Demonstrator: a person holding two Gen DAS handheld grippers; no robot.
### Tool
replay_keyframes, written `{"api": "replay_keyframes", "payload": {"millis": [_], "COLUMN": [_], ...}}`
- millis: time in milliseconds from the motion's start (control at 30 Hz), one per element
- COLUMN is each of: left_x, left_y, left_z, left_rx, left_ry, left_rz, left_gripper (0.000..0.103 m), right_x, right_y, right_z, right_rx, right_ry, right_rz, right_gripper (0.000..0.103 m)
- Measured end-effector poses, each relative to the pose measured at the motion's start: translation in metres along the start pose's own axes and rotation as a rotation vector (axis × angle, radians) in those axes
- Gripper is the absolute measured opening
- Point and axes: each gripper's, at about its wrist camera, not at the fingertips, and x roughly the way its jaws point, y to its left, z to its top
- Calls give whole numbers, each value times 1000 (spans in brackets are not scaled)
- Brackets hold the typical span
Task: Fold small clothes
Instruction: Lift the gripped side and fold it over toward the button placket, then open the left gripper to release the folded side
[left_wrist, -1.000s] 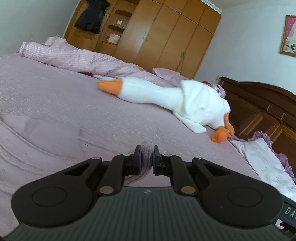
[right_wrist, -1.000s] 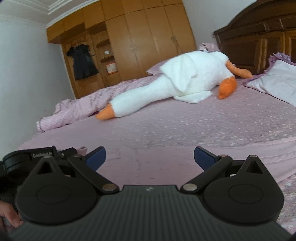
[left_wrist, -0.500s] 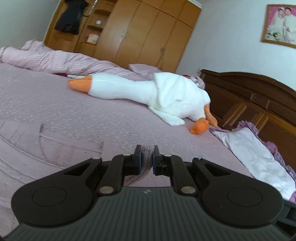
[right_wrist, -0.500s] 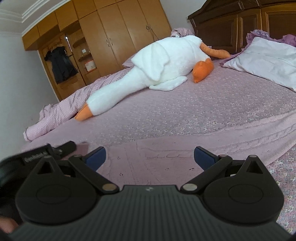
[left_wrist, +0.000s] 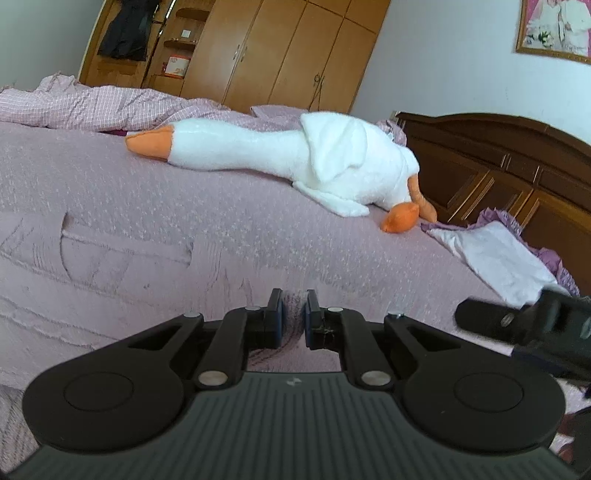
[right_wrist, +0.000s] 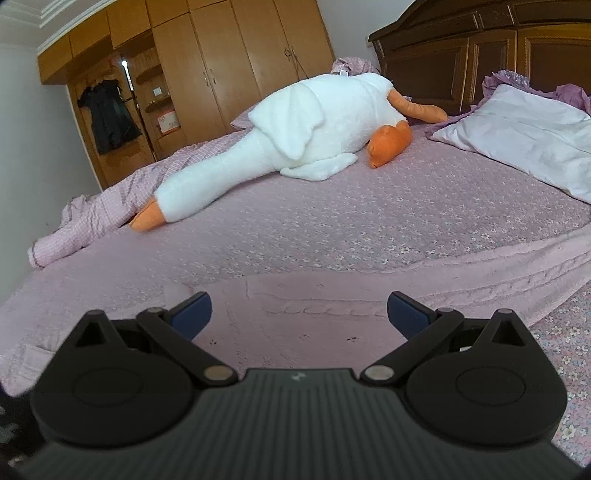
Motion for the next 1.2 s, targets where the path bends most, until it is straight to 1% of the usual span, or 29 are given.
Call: {"api": "replay_keyframes", "payload": {"millis": [167,200,233,267,300,333,400,433,533,600,733,800,833,867,900,933,967,1000,1100,1167,1200], "left_x": [14,16,16,14,11,7,-3,-7,-22,-38,-72,-87,-91,-94,-96,-100,-103,-106,-112,-111,-110], "left_y": [0,0,0,0,0,-1,-3,-2,7,26,78,113,130,146,166,182,194,209,240,251,254], "left_z": [-19,-20,-21,-20,-19,-17,-11,-7,7,15,28,31,33,34,36,36,37,38,39,36,35], "left_rx": [24,26,18,10,6,10,37,46,78,90,108,118,119,117,107,92,83,73,41,43,54], "left_ry": [60,73,80,77,67,54,16,4,-4,-22,-41,-25,5,51,106,134,157,185,237,268,280], "left_rz": [-6,-12,-26,-38,-55,-56,-44,-37,9,31,127,188,221,258,308,346,371,390,395,383,380], "left_gripper": [13,17,28,36,56,73,83,85,85,85,85,85,84,83,76,66,64,60,55,49,44], "right_x": [2,2,3,3,3,3,2,2,3,4,10,16,21,27,33,40,45,49,59,61,61], "right_y": [-2,-2,-2,-2,-2,-2,-2,-2,-2,2,17,27,32,37,43,49,55,59,68,73,76], "right_z": [-2,-2,-2,-2,-2,-3,-3,-3,-4,-6,-17,-25,-29,-34,-39,-44,-48,-52,-58,-59,-59], "right_rx": [-8,-8,-8,-9,-10,-10,-3,1,28,31,17,6,0,-12,-34,-64,-98,-122,-136,-151,-168], "right_ry": [9,13,16,17,16,15,10,8,17,30,66,107,138,178,213,243,260,267,275,269,265], "right_rz": [-4,-4,-4,-5,-6,-6,-8,-6,37,62,171,223,239,245,234,216,198,186,169,153,143], "right_gripper": [103,103,103,103,103,103,103,103,103,103,103,102,98,94,84,78,74,75,74,63,48]}}
